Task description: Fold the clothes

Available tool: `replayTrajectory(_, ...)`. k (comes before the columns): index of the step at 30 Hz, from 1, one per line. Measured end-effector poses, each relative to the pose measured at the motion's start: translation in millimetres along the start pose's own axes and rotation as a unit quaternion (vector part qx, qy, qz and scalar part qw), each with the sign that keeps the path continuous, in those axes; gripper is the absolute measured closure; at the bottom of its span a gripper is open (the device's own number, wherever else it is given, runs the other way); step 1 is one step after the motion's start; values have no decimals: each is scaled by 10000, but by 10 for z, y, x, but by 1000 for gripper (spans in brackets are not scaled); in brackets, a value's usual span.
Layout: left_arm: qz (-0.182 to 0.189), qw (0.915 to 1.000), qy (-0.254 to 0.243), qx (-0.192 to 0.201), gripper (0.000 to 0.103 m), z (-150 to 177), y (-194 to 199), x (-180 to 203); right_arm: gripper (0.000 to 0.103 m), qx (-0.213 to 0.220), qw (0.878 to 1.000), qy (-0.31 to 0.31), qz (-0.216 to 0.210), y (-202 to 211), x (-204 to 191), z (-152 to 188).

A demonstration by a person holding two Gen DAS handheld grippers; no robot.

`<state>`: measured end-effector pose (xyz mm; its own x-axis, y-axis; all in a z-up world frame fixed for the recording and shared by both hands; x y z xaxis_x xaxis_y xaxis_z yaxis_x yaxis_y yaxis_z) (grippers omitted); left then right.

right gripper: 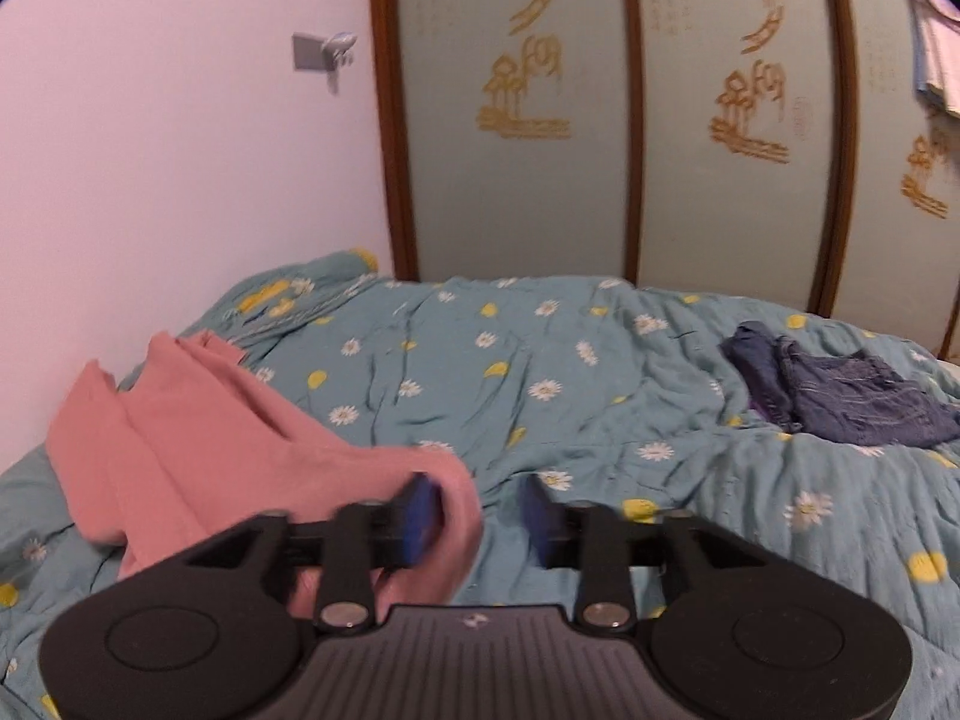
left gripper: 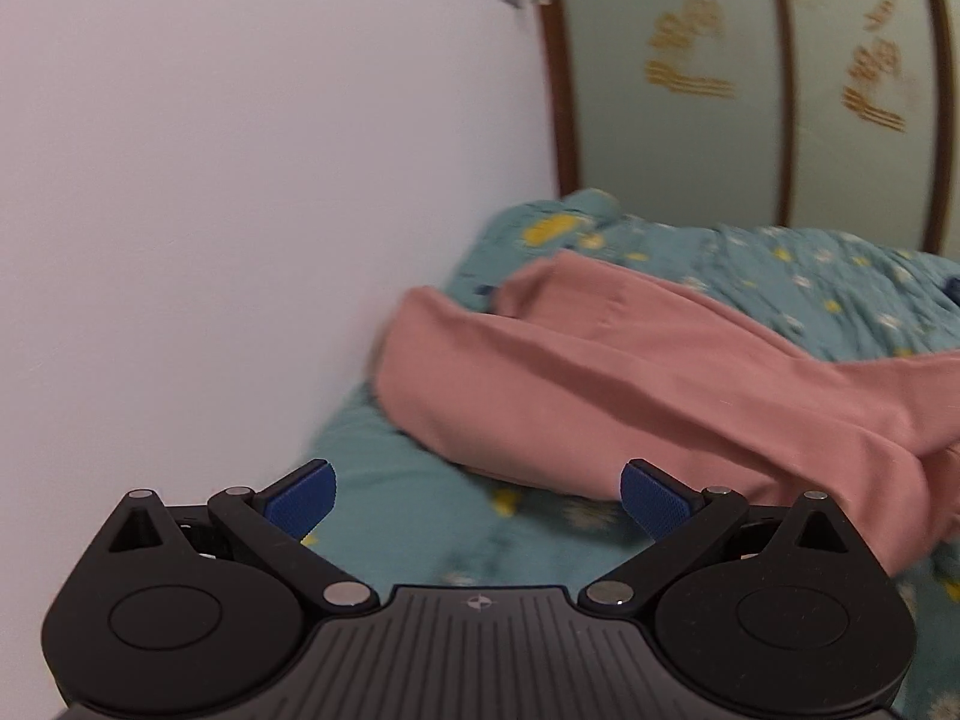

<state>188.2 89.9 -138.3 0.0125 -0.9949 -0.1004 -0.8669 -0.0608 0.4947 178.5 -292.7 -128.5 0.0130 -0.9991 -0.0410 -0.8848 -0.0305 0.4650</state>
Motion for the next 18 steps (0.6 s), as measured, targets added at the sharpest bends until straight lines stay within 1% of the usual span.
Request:
replayTrajectory(3, 828, 9964, 119, -105, 10, 37, -20, 196, 64, 116, 9999, 105, 21, 39, 17, 67)
replayTrajectory(4, 1100, 9936, 209, -160, 12, 69, -25, 282, 63, 252, 9997, 18, 45, 66, 27, 104)
replayTrajectory(5, 1308, 9908, 281, -204, 12, 98, -32, 365, 62, 387, 9992, -69, 68, 93, 37, 142)
replayTrajectory(7, 1420, 9891, 342, -196, 12, 154, -50, 521, 57, 567, 9981, -237, -31, 153, 55, 217)
replayTrajectory(9, 1742, 9836, 464, 32, 12, 271, -38, 673, 56, 658, 9970, -355, -180, 159, 61, 330)
replayTrajectory(10, 1780, 9830, 436, 78, 12, 279, -41, 697, 56, 618, 9973, -328, -211, 148, 46, 388)
replayTrajectory(11, 1800, 9831, 280, 168, 12, 317, -30, 789, 56, 567, 9978, -282, -213, 133, 34, 425)
replayTrajectory(13, 1590, 9866, -297, 199, 12, 346, -44, 995, 56, 458, 9984, -201, -254, 90, 22, 494)
replayTrajectory(14, 1499, 9860, -715, 184, 12, 357, -64, 1145, 56, 449, 9983, -227, -293, 76, 33, 502)
replayTrajectory(17, 1658, 9809, -961, 330, 13, 339, -85, 1338, 56, 452, 9975, -407, -372, 42, 93, 515)
replayTrajectory(18, 1720, 9809, -826, 363, 13, 331, -101, 1350, 56, 442, 9973, -450, -384, 34, 111, 525)
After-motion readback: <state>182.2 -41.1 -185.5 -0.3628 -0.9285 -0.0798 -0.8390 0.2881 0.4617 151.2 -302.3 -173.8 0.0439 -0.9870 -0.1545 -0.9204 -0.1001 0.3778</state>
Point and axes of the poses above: each gripper's, at about its wrist camera, not at the fingertips, and y roughly against the way its jaws point, x to its right, z to its underside, the point moved 2 cm from there along -y, roughly the way its jaws point, and after that the axes turned 5 degrees about x, right-handed, at the moved point
